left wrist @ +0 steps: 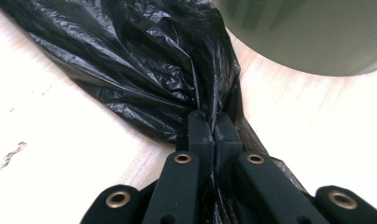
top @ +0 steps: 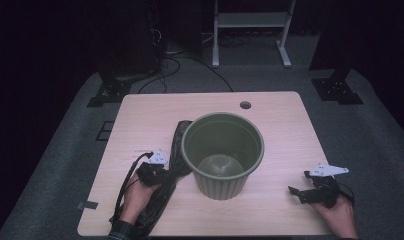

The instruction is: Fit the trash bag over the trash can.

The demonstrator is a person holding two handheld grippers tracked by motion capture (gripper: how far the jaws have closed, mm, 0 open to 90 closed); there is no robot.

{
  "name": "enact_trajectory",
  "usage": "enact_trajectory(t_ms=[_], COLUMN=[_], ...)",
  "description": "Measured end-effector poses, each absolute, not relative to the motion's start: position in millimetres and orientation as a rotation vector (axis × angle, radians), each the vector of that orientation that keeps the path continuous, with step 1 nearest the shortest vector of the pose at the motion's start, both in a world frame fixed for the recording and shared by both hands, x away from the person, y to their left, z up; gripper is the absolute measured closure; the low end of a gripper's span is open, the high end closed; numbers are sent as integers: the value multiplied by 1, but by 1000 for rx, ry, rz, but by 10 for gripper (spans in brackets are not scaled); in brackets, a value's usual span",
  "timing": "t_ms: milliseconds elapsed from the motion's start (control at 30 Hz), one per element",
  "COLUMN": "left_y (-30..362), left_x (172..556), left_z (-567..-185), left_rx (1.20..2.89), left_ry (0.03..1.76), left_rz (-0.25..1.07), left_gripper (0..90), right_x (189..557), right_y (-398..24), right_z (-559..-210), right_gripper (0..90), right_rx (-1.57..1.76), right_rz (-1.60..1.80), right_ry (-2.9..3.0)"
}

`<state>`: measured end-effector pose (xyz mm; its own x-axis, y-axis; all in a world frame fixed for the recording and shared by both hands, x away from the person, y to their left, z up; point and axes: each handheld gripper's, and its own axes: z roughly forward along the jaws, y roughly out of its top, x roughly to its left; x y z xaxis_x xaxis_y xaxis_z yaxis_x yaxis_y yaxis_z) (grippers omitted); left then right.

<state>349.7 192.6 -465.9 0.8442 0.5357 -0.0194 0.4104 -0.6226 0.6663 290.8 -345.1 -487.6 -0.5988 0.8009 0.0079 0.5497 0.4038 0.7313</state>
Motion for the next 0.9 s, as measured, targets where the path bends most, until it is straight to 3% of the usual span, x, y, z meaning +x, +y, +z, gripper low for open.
enact_trajectory(t_ms=[900], left_y=[214], left_x=[325], left_z=[-424], left_rx=[2124], left_ry=[383], left_rz=[62], left_gripper=[888], right_x=[291], right_y=[-345], right_z=[-488], right_gripper=[98], right_rx=[1170], right_rz=[1014], right_ry=[2320])
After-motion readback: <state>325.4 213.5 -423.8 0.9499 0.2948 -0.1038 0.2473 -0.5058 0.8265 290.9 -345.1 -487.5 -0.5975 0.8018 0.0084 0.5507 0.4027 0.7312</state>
